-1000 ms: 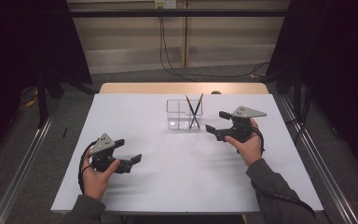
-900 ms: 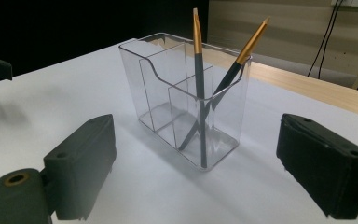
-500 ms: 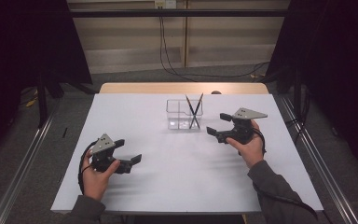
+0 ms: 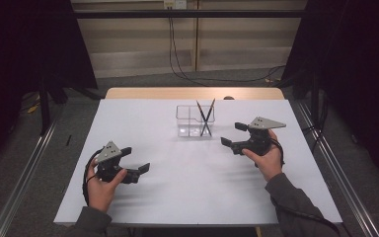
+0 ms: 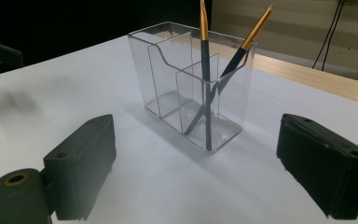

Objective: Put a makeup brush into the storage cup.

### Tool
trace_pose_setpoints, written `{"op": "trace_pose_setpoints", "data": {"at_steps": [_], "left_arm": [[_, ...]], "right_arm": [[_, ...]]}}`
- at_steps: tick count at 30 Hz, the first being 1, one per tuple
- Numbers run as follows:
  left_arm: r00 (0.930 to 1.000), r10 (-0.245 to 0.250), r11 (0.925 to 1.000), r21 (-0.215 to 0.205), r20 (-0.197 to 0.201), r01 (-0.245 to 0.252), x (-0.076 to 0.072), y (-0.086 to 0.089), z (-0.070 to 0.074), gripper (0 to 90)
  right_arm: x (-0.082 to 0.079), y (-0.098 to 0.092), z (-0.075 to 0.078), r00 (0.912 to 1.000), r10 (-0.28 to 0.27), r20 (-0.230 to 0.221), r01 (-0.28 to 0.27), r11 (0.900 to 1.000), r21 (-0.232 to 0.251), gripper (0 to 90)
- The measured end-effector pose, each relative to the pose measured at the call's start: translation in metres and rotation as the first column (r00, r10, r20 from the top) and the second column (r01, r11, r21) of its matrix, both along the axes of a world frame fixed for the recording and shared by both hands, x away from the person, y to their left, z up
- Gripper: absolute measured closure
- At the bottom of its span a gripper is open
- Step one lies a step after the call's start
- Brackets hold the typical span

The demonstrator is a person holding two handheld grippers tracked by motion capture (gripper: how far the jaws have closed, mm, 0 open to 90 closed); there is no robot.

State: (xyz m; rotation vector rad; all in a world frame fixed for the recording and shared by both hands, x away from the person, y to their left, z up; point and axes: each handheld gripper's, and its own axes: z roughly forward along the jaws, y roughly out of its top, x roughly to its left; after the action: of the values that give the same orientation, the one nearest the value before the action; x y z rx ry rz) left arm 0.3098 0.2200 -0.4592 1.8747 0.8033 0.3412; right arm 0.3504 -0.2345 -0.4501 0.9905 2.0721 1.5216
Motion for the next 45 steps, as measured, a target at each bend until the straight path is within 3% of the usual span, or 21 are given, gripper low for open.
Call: {"op": "trace_pose_setpoints", "data": {"at_steps": [12,45], "left_arm": [[1.0000,0.001,0.9999,0.013,0.004,-0.001,-0.001,-0.001,0.001,4.5],[1.0000,-0.007,1.0000,-0.001,0.005,0.007,0.001,-0.003,0.002,4.5]], "right_arm": [[-0.011,-0.006,-0.001,0.9999,0.007,-0.010,-0.007,1.000,-0.004,11.1],[-0.031,-0.021,-0.007,0.9996,0.006,-0.027,-0.006,1.000,-0.019,10.2]]}}
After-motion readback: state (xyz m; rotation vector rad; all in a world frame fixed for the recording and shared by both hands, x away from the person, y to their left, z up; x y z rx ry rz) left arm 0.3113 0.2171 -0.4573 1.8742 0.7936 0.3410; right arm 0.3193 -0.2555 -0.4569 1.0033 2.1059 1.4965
